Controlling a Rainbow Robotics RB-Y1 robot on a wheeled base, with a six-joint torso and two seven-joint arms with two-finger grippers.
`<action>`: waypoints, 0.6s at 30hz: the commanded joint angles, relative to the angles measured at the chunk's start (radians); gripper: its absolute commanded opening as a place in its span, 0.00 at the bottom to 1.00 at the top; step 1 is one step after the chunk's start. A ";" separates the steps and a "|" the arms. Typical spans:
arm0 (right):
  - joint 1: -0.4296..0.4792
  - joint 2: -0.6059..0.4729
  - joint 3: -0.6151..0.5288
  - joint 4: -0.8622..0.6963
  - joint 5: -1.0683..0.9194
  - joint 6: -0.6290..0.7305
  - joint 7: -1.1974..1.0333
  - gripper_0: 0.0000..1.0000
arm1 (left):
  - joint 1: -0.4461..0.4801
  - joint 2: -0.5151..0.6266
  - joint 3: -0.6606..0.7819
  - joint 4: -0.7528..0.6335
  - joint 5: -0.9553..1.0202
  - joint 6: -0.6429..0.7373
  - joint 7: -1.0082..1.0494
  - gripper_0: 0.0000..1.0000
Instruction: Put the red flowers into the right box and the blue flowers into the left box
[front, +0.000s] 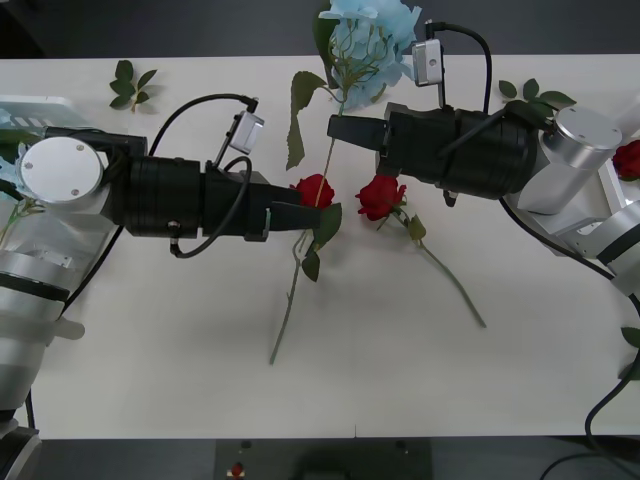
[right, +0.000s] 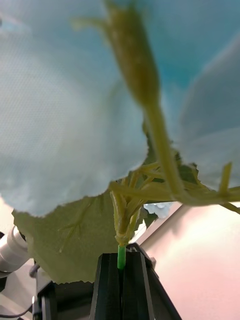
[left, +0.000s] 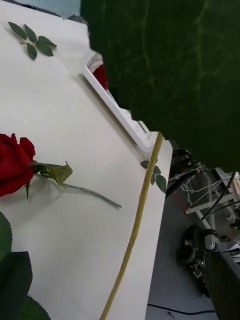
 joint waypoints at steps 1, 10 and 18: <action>-0.007 0.003 0.002 -0.045 -0.011 -0.002 0.031 0.00 | -0.040 0.003 -0.022 -0.010 0.018 -0.041 -0.046 0.95; -0.007 0.001 0.002 -0.045 -0.013 -0.002 0.031 0.00 | -0.038 -0.005 -0.047 -0.012 0.021 -0.047 -0.048 0.00; -0.007 0.003 0.001 -0.045 -0.013 -0.002 0.031 0.00 | -0.038 -0.006 -0.048 -0.010 0.023 -0.047 -0.049 0.00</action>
